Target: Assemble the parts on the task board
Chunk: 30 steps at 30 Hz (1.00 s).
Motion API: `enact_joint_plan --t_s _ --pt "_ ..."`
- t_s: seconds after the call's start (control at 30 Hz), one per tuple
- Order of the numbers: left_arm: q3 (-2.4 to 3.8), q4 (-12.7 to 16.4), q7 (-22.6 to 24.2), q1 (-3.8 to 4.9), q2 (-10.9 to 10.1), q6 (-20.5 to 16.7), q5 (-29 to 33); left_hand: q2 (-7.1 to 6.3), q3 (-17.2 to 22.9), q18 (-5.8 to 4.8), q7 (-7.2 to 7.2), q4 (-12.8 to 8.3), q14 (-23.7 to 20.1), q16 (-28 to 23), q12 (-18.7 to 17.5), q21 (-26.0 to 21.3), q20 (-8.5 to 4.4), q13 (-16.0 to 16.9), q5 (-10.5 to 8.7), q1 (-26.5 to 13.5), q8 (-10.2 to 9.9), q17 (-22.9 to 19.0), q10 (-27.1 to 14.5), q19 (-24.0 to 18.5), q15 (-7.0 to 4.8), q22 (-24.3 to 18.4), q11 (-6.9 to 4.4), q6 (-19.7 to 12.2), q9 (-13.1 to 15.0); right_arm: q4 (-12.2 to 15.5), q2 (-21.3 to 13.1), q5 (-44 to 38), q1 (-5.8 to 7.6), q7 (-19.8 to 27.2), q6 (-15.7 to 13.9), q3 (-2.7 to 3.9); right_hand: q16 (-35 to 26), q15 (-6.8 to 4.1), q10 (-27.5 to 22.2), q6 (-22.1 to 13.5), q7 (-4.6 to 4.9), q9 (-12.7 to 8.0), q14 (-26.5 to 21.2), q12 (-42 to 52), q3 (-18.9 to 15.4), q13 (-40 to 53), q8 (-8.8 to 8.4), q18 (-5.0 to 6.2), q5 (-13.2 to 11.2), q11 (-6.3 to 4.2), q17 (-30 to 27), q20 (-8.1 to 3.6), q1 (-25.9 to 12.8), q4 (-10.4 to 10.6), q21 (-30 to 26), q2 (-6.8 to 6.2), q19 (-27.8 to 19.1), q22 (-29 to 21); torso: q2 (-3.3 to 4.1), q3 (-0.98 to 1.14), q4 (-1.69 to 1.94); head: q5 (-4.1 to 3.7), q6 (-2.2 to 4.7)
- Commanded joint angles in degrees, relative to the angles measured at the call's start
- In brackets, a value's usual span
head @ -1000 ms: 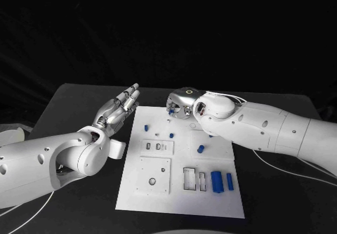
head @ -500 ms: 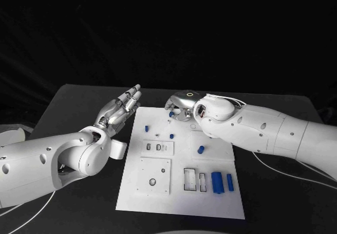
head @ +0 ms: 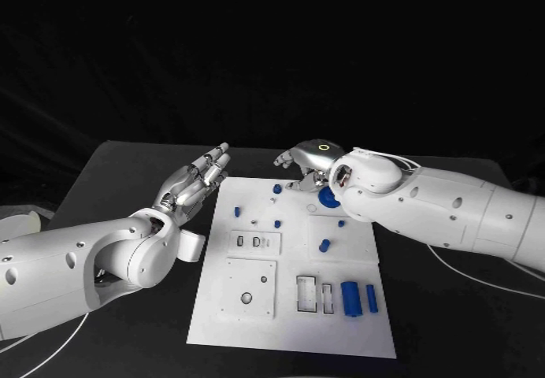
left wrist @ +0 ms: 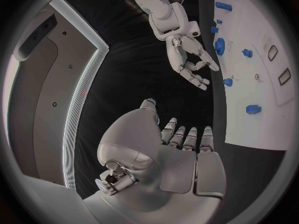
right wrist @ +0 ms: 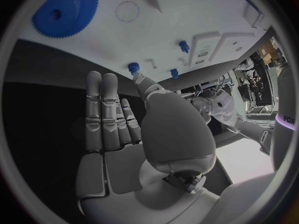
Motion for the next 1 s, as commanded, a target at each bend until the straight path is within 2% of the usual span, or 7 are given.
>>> enact_joint_plan --t_s 0.03,0.27,0.33,0.43,0.5,0.77,1.0 --pt "-0.05 0.02 0.33 0.03 0.01 1.38 -0.08 -0.01 0.38 0.82 0.35 0.02 -0.07 -0.21 -0.20 -0.35 0.35 0.02 0.53 0.57 0.35 -0.10 0.02 0.08 0.42 -0.09 0.25 -0.01 0.06 4.50 -3.54 1.26 1.42 -1.62 -1.69 0.07 -0.76 -0.10 1.83 2.00 0.28 0.09 -0.13 1.74 -0.50 0.39 0.86 0.71 -0.03 -0.21 -0.54 0.02 0.22 0.11 -0.78 0.70 0.35 -0.18 -0.11 -0.07 -0.05 -0.05 -0.31" --pt "-0.20 -0.13 0.06 0.03 0.04 1.52 -0.07 -0.14 0.78 0.84 0.59 -0.28 -0.07 -0.21 -0.19 -0.35 0.50 0.03 1.57 1.57 0.51 -0.10 0.04 0.08 0.52 -0.09 0.35 0.41 0.12 10.49 -10.21 2.31 2.77 -2.93 1.85 -0.06 -3.18 -0.93 9.22 5.31 -0.18 0.00 -0.67 9.36 0.02 3.92 1.15 0.63 0.61 -1.44 -1.98 -0.46 0.60 0.54 -3.22 1.23 0.35 -0.62 -0.33 -0.02 -0.32 -0.11 -0.65" --pt "-0.25 -0.25 -0.06 0.03 0.15 1.71 -0.07 -0.17 1.06 0.88 1.20 -0.37 -0.07 -0.21 -0.19 -0.35 0.57 0.03 2.00 2.19 1.22 -0.10 0.04 0.08 0.54 -0.09 0.59 2.48 0.42 10.88 -11.53 3.14 2.76 -3.18 3.84 -0.21 -3.81 -0.97 12.30 4.46 -1.42 -0.33 -0.85 15.17 -0.62 7.70 0.39 0.69 0.30 -2.32 -2.25 -0.69 0.77 0.10 -3.98 0.86 0.16 -0.82 -0.40 0.04 -0.36 -0.14 -0.63" --pt "-0.36 -0.47 -0.20 0.02 0.45 2.01 -0.07 -0.30 1.25 0.90 1.59 -0.45 -0.07 -0.21 -0.19 -0.35 0.60 0.03 2.52 2.69 1.85 -0.10 0.04 0.08 0.57 -0.09 0.84 3.78 0.58 10.93 -13.45 4.41 2.20 -3.74 6.34 -0.47 -0.88 -1.57 4.96 6.05 -1.48 -0.10 0.31 36.00 -3.07 24.98 0.40 0.66 -0.93 -3.24 0.96 -1.42 -0.67 0.44 -4.41 0.85 1.37 -0.19 -0.45 0.10 -0.28 -0.14 -0.49" --pt "-0.44 -0.55 -0.23 0.01 0.58 2.13 -0.07 -0.37 1.28 0.90 1.61 -0.51 -0.07 -0.21 -0.19 -0.35 0.61 0.03 2.68 2.81 1.91 -0.10 0.04 0.08 0.58 -0.09 0.88 3.79 0.57 10.80 -14.29 4.82 1.72 -3.96 7.08 -0.55 8.44 -2.02 6.06 6.92 -1.49 0.35 3.68 51.08 -3.79 40.05 0.44 0.79 -1.64 -3.81 12.71 -1.79 -1.44 1.16 -3.99 1.02 2.04 0.90 -0.57 0.12 -0.28 -0.08 -0.50" --pt "-0.78 -0.92 -0.28 -0.05 0.97 2.63 -0.07 -0.49 1.41 0.89 1.53 -0.67 -0.07 -0.21 -0.20 -0.35 0.62 0.02 3.19 3.16 1.94 -0.10 0.01 0.08 0.60 -0.09 0.90 3.47 0.50 9.26 -15.85 4.81 -0.09 -4.99 6.75 -0.75 37.04 -3.65 42.10 7.41 -1.37 2.00 17.45 80.48 -7.79 84.16 0.01 -3.89 -0.84 -6.11 49.70 -3.34 -6.44 5.04 21.19 2.16 15.74 26.43 -0.64 0.16 -0.34 -0.46 -0.51" --pt "-0.85 -1.03 -0.36 -0.08 1.00 2.92 -0.07 -0.51 1.47 0.89 1.44 -0.71 -0.07 -0.21 -0.20 -0.35 0.63 0.02 3.37 3.30 1.91 -0.10 0.01 0.08 0.65 -0.09 0.88 3.21 0.46 7.69 -15.32 4.46 -1.28 -5.54 5.31 -0.78 40.99 -4.30 42.98 6.87 -1.44 2.23 19.74 80.87 -9.44 85.03 -0.38 -5.04 -0.08 -6.47 55.41 -4.00 -9.01 6.73 27.64 2.45 19.17 32.87 -0.57 0.13 -0.21 -0.28 -0.64"
